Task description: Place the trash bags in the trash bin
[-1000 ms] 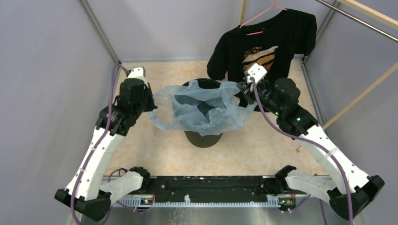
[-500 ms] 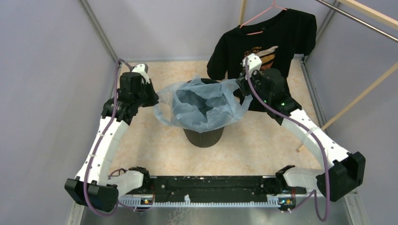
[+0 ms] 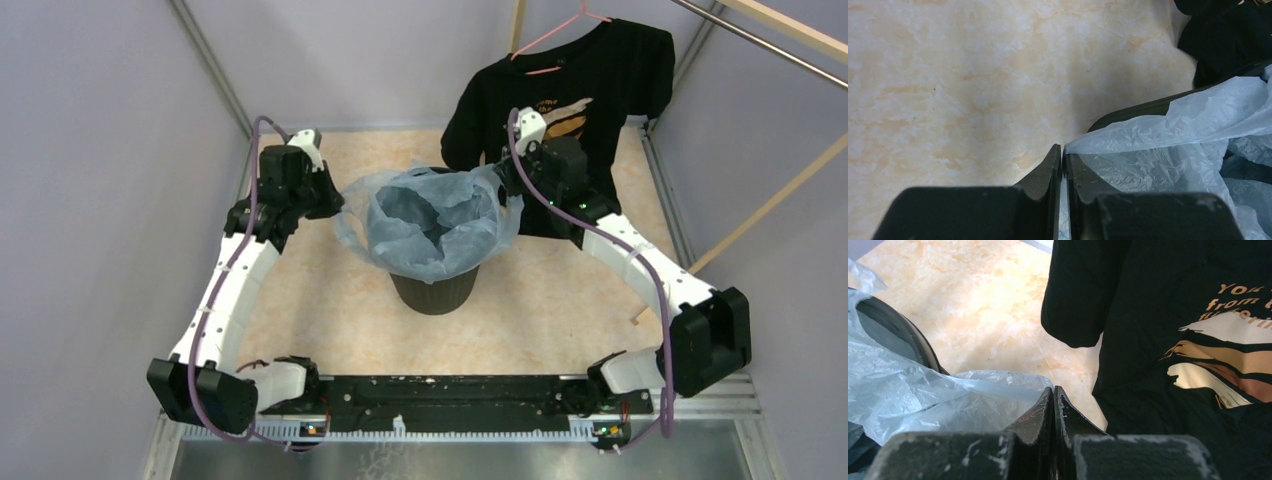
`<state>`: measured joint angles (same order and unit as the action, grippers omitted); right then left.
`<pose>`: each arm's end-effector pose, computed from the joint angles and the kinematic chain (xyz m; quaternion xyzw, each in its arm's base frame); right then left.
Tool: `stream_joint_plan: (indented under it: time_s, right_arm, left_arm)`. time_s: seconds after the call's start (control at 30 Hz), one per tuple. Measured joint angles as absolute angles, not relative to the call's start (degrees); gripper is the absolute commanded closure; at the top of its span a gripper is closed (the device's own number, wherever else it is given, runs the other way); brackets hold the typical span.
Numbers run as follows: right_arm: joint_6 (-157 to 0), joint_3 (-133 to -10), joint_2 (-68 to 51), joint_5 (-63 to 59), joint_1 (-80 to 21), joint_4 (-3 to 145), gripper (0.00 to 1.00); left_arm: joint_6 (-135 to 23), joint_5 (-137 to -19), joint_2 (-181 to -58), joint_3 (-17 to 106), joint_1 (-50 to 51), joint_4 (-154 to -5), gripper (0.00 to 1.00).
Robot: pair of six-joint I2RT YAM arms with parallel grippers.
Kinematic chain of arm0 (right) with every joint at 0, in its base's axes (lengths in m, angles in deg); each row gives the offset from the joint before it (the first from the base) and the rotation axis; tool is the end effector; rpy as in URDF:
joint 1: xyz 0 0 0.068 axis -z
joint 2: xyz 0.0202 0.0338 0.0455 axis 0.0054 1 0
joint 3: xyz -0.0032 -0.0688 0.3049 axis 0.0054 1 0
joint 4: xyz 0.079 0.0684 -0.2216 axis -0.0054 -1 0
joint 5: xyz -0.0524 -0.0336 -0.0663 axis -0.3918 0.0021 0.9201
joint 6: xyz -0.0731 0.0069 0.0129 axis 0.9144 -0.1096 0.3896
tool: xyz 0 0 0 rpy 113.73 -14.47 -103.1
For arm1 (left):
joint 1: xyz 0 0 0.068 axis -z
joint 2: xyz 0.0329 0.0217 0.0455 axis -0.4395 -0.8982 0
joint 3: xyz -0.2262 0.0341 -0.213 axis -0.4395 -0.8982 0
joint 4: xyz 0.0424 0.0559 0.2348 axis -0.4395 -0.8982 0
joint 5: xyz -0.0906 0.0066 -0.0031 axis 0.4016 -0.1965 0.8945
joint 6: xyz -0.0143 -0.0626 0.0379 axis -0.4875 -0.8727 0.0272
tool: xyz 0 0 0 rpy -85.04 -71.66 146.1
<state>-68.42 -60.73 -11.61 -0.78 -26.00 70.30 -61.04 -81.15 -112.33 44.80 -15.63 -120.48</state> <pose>0.2877 0.1466 0.3857 -0.2324 0.7541 0.1648 0.5918 0.2353 -0.0492 0.3961 -0.0230 0.8843 -0.1475 0.4424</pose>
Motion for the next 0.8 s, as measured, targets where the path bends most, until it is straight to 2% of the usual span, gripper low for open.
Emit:
stream_joint_plan:
  time_s: [0.27,0.63,0.8]
  right_arm:
    - [-70.03,-58.15,-10.23,-1.78,-25.78,72.68,1.00]
    - [-73.90,-55.61,-9.33,-2.46,-25.70,75.22,1.00]
    - [-76.24,-50.23,-9.16,-2.42,-25.67,78.23,1.00]
  left_arm:
    - [-60.76,-80.51,-116.13,43.01,-16.18,-117.66,0.93]
    - [-60.93,-75.79,-117.53,40.01,-16.40,-116.22,0.84]
    - [-61.15,-75.51,-115.91,40.01,-16.47,-116.35,0.84]
